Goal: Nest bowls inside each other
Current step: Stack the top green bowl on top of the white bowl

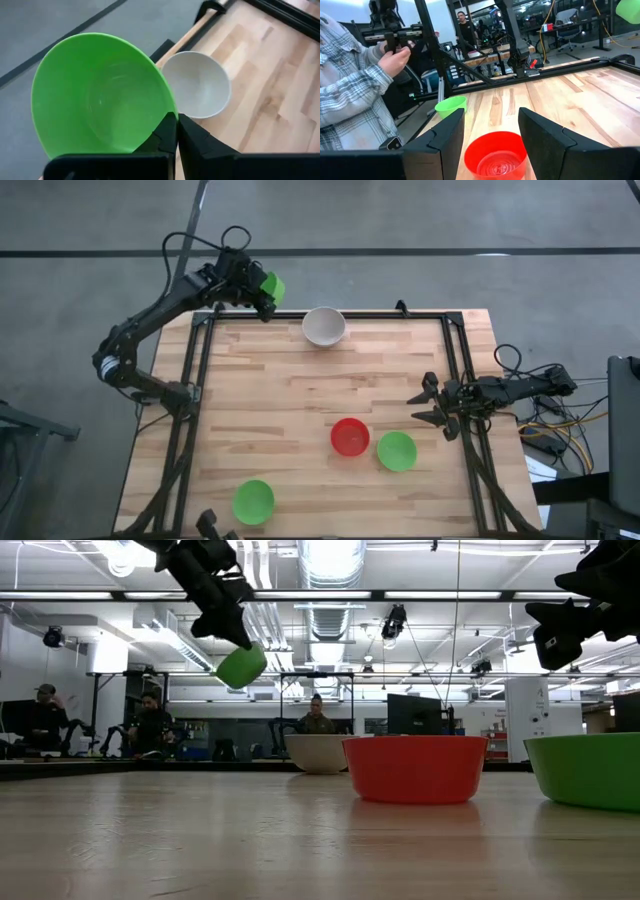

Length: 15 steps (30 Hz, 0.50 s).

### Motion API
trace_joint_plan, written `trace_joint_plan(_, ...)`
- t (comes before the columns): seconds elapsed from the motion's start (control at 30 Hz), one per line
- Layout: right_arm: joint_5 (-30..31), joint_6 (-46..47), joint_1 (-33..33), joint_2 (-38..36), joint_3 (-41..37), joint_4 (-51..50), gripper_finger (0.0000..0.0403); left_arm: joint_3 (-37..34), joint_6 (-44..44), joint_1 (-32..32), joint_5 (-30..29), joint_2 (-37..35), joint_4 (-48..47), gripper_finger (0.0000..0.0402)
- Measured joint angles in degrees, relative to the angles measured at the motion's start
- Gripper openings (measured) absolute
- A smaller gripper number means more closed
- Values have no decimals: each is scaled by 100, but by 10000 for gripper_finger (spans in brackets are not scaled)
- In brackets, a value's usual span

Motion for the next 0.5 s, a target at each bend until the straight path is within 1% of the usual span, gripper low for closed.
trace_joint_plan(0.37, 0, 0, 0, 2, -1, -1, 183, -2, 162, -489, 2, 0, 215, 8)
trace_joint_plan(0.5, 2, 0, 0, 0, -1, 1, 183, -2, 200, -606, 180, 70, 240, 7)
